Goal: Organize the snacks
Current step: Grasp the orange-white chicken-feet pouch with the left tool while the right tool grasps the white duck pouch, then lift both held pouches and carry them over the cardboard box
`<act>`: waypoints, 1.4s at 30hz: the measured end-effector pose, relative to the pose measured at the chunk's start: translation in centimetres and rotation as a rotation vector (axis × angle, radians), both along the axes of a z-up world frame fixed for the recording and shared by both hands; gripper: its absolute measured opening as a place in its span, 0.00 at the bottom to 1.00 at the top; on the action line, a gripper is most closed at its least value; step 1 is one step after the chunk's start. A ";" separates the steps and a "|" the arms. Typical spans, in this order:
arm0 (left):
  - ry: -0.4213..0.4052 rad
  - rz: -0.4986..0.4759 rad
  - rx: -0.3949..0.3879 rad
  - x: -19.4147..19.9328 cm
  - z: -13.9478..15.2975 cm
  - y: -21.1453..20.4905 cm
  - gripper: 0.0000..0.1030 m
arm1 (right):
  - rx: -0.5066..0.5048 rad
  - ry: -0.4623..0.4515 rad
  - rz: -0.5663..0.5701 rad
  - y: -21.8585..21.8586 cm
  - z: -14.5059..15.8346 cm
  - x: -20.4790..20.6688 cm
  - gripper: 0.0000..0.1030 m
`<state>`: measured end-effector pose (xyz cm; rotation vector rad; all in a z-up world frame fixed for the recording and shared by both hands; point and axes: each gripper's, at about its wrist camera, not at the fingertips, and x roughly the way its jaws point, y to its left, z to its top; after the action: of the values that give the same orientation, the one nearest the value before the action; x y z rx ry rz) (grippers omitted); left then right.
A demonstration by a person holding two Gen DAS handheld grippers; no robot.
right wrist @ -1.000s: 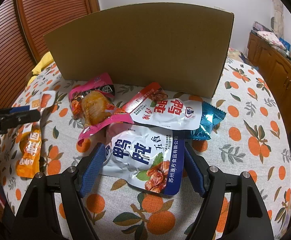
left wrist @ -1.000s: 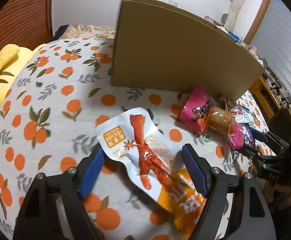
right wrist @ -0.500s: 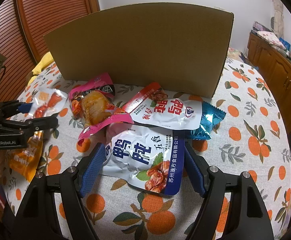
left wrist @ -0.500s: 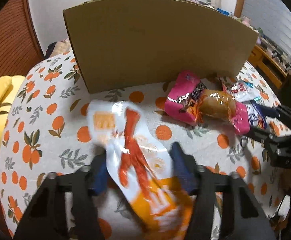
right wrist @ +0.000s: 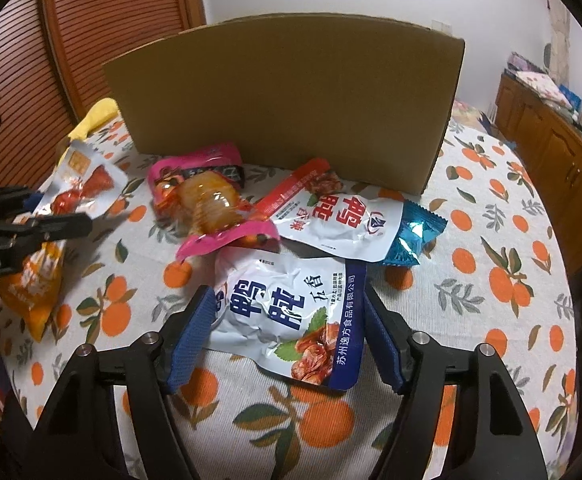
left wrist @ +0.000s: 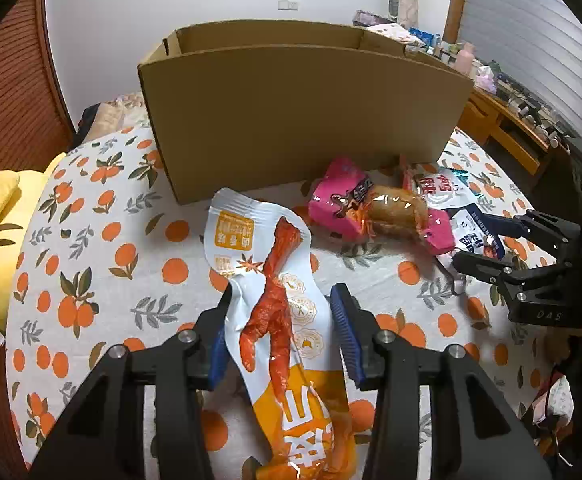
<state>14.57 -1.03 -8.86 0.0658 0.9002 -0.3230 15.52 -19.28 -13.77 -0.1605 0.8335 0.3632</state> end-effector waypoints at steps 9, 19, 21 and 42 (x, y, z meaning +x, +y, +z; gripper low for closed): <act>-0.037 -0.018 -0.016 -1.0 1.1 -0.7 0.42 | 0.042 -0.015 0.009 -1.3 1.3 -0.8 0.04; -0.047 -0.027 -0.034 -1.5 1.3 -0.9 0.41 | 0.140 -0.005 0.027 -2.0 1.0 -1.1 0.00; -0.054 -0.031 -0.037 -1.6 1.5 -0.8 0.40 | 0.134 -0.027 0.036 -1.8 1.7 -1.5 0.00; -0.172 -0.073 -0.085 -2.8 6.5 -1.2 0.40 | 0.008 -0.185 0.140 1.1 8.3 -4.5 0.00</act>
<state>11.76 -2.19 -2.35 0.0472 0.7134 -0.4173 10.98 -18.22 -5.46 -0.2421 0.6393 0.4756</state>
